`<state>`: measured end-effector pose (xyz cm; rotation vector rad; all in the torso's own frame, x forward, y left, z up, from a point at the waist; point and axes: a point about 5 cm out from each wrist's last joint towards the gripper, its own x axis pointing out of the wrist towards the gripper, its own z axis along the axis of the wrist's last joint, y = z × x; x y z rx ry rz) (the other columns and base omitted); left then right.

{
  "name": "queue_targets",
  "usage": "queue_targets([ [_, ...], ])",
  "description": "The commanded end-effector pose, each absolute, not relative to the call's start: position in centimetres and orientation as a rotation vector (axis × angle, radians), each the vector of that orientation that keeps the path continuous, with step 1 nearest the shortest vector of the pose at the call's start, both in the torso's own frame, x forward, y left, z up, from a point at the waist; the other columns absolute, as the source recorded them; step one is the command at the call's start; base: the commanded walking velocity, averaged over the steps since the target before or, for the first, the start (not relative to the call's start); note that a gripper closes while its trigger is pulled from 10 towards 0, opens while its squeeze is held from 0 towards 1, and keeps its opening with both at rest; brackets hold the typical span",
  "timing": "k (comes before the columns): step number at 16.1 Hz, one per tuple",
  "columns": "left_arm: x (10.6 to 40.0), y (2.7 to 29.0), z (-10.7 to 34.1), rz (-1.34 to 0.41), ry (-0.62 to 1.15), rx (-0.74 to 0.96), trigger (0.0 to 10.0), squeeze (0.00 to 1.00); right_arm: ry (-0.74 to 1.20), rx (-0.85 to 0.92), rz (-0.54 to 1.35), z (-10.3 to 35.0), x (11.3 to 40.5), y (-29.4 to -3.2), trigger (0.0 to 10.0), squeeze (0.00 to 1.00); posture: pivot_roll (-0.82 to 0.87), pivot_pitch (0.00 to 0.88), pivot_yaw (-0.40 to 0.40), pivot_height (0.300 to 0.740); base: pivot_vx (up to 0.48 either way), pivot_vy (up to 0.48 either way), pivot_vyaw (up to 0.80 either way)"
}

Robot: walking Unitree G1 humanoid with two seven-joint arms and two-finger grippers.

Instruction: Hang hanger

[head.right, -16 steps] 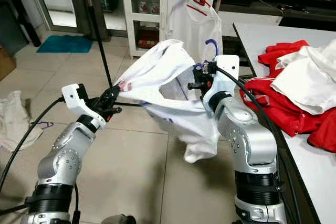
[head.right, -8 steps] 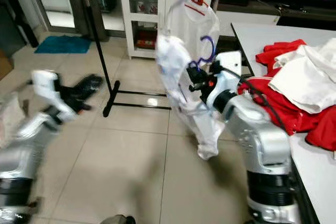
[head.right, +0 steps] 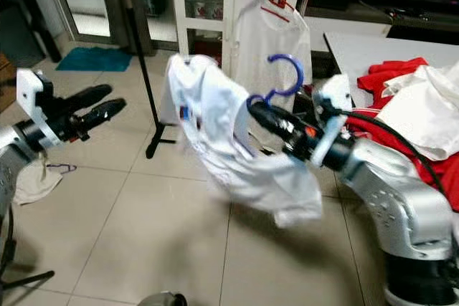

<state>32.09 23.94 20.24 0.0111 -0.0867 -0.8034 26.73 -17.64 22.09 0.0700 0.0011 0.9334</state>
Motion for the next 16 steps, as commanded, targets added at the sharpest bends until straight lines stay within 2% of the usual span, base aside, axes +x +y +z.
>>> queue_targets([
  [1,32.1,23.6,21.4,-0.873,-0.107,0.011,10.0,0.0,-0.07,0.054,0.992,23.3,26.2,-17.5,10.0,0.0,0.04,0.0,0.009,0.74,0.0,0.0,0.0],
  [4,32.4,23.4,20.5,-0.991,-0.019,-0.015,10.0,0.0,-0.082,0.039,1.095,23.5,25.4,-17.4,10.0,0.0,0.05,0.0,0.011,0.74,0.0,0.0,0.0],
  [8,33.1,24.0,19.9,-0.991,0.017,-0.021,10.0,0.0,-0.087,0.042,1.171,23.7,24.7,-17.2,10.0,0.0,0.05,0.0,0.011,0.74,0.0,0.0,0.0],
  [11,33.3,23.2,19.6,-1.066,0.049,-0.03,10.0,0.0,-0.091,0.045,1.209,24.0,24.4,-17.1,10.0,0.0,0.04,0.0,0.009,0.74,0.0,0.0,0.0],
  [12,33.2,22.1,19.3,-1.152,0.064,-0.067,0.0,0.0,-0.091,0.04,1.209,23.9,24.4,-16.9,10.0,0.0,0.04,0.0,0.015,0.74,0.0,0.0,0.0],
  [16,32.6,21.5,19.2,-1.22,0.068,-0.107,0.0,0.0,-0.094,0.035,1.194,23.9,24.3,-17.0,10.0,0.0,0.04,0.0,0.021,0.74,0.0,0.0,0.0],
])
